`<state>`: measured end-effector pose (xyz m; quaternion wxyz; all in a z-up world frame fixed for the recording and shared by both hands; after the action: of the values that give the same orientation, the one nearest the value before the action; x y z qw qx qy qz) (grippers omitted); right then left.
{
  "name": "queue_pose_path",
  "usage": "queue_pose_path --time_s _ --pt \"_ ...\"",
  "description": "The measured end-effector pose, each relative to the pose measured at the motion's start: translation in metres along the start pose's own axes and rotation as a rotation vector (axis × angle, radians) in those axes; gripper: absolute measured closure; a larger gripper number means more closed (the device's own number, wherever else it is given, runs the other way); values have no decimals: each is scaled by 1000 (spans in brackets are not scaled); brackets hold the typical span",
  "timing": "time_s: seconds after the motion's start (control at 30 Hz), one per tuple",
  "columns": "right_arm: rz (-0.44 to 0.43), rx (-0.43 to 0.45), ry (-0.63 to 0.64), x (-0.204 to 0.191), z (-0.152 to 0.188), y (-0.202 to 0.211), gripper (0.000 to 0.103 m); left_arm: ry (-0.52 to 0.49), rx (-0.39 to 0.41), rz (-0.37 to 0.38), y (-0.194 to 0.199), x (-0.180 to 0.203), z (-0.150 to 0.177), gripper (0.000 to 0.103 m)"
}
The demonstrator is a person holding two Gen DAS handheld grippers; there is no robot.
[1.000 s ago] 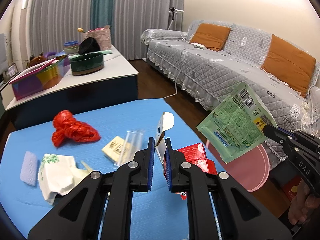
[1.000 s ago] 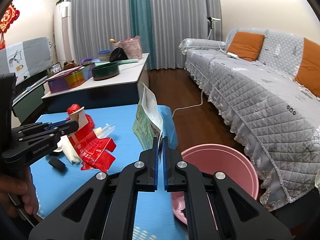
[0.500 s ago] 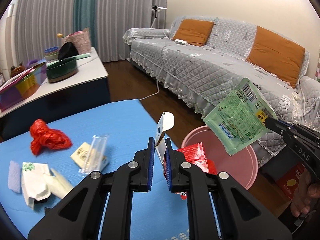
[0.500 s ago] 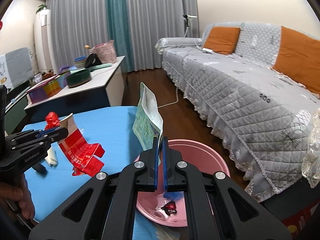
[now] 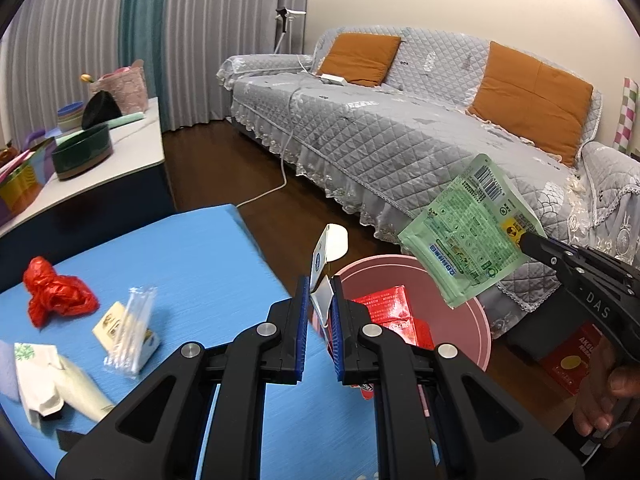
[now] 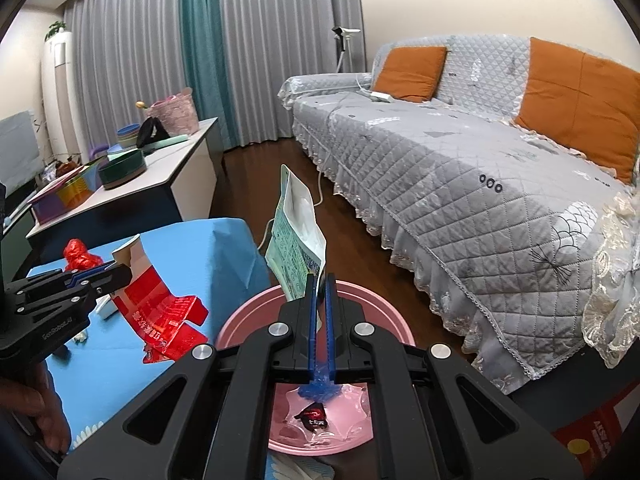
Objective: Collect trash
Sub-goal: 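Carry both items over the pink bin and open both tools to drop them, then move both open tools back over the remaining trash on the table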
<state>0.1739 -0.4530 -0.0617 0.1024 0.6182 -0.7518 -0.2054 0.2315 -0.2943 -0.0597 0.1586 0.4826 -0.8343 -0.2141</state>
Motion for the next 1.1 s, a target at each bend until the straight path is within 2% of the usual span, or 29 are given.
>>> queue_pose_path --time_s 0.3,0.4,0.43,0.47,0.53,0.73,1.1 --pt "11 -3 -9 11 -1 -2 99 -11 -25 40 -17 26 -3 93" --pt "1 -19 -6 11 2 -4 95 -22 -44 86 -22 40 -3 89" --pt "10 -22 -3 12 2 -5 90 -22 -54 101 -23 43 -2 81" --pt "14 -23 -4 13 3 -5 79 -23 -58 103 -24 44 -1 70" --pt "20 -26 -14 16 4 -5 68 -18 -54 98 -22 42 -1 67" --pt "9 -24 -17 9 2 -4 67 28 -48 87 -11 25 -1 67" --pt "-52 -17 40 -45 2 -2 67 62 -6 27 23 -19 -4 67"
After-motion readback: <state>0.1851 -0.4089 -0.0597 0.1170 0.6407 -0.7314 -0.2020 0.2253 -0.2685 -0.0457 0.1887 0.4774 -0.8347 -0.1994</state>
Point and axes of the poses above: each gripper's, at about its wrist camera, not at the fingertips, and y roughly against the way its jaws point, x to its right, z to its underside, the point moved 10 cm from there along -y, roughly the way its jaws point, and after that the axes turned 6 degrees about x, right-handed, at the moved point
